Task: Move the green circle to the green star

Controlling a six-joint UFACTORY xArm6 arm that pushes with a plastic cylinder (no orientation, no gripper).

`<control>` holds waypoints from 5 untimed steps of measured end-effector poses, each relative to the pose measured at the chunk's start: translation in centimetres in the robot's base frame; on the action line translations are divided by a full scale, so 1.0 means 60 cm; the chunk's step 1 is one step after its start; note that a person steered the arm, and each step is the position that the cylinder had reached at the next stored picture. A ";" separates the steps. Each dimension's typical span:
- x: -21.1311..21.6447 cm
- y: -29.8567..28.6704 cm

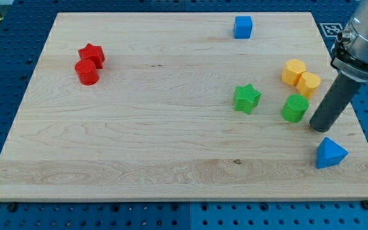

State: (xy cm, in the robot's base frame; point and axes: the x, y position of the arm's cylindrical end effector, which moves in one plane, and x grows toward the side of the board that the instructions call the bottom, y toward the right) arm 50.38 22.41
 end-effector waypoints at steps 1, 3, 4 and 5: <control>-0.023 0.000; -0.028 -0.007; -0.033 -0.034; -0.044 -0.055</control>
